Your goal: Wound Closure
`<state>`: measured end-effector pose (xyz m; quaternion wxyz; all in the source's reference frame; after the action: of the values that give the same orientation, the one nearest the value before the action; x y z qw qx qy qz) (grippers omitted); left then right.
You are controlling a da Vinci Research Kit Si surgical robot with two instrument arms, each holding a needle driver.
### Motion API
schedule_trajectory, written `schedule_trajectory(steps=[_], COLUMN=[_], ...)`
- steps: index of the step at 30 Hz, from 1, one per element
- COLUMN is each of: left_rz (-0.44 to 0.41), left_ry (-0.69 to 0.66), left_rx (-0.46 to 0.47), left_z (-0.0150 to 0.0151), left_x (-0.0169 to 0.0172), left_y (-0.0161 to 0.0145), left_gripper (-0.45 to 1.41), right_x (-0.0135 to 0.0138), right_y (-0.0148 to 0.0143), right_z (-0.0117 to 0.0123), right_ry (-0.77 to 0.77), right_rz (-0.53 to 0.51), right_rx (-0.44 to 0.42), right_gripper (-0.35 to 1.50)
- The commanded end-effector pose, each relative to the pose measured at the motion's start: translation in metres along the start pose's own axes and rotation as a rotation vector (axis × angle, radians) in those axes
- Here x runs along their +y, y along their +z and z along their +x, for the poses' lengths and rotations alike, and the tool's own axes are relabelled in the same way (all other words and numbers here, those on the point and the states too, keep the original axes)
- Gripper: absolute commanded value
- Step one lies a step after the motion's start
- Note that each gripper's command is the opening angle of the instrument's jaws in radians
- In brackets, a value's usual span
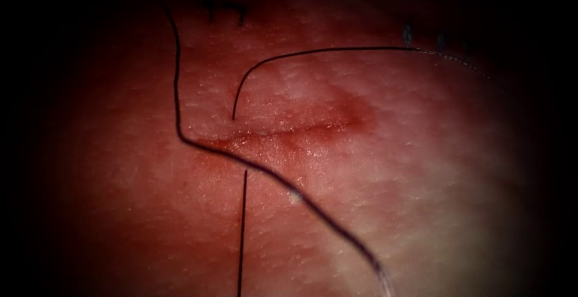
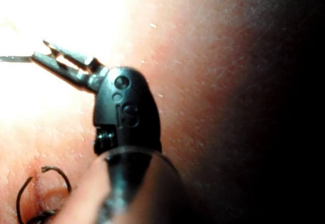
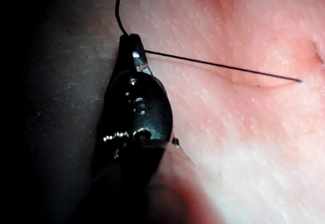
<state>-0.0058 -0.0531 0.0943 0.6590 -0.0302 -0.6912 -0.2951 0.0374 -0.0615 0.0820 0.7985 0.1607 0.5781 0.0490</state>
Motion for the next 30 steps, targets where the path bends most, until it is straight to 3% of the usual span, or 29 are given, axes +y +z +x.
schedule_trajectory(steps=[1, 2, 3, 5, 6, 12, 16, 21, 27, 30], left_rz=[0.005, 0.006, 0.007, 0.015, 0.019, 0.041, 0.043, 0.045, 0.044, 0.044], left_ry=[-0.009, -0.010, -0.010, -0.017, -0.019, -0.024, -0.029, -0.029, -0.029, -0.029], left_rx=[-0.001, -0.001, -0.001, -0.003, -0.004, -0.014, -0.016, -0.017, -0.017, -0.017], left_z=[0.0007, 0.0006, 0.0006, 0.0003, 0.0002, 0.0002, 0.0003, 0.0003, 0.0003, 0.0003], left_x=[-0.0007, -0.0007, -0.0007, -0.0007, -0.0006, -0.0010, -0.0012, -0.0012, -0.0012, -0.0012], left_y=[-0.0002, -0.0003, -0.0005, -0.0008, -0.0009, -0.0006, -0.0003, -0.0004, -0.0004, -0.0004], left_gripper=[-0.35, -0.35, -0.35, -0.35, -0.35, -0.35, -0.35, -0.35, -0.35, -0.35], right_x=[0.0002, 0.0011, 0.0020, 0.0039, 0.0063, 0.0141, 0.0170, 0.0196, 0.0199, 0.0200], right_y=[0.0012, 0.0013, 0.0014, 0.0013, 0.0010, 0.0002, 0.0008, 0.0037, 0.0070, 0.0076], right_z=[-0.0004, -0.0009, -0.0013, -0.0024, -0.0037, -0.0088, -0.0107, -0.0137, -0.0161, -0.0164], right_ry=[0.003, -0.004, -0.005, -0.024, -0.036, -0.070, -0.086, -0.100, -0.122, -0.125], right_rz=[-0.007, -0.032, -0.051, -0.079, -0.099, -0.164, -0.195, -0.221, -0.223, -0.230], right_rx=[-0.001, -0.011, -0.023, -0.033, -0.039, -0.073, -0.085, -0.097, -0.098, -0.095], right_gripper=[0.46, 0.81, 1.01, 1.18, 1.19, 1.21, 1.18, 1.19, 1.19, 1.09])
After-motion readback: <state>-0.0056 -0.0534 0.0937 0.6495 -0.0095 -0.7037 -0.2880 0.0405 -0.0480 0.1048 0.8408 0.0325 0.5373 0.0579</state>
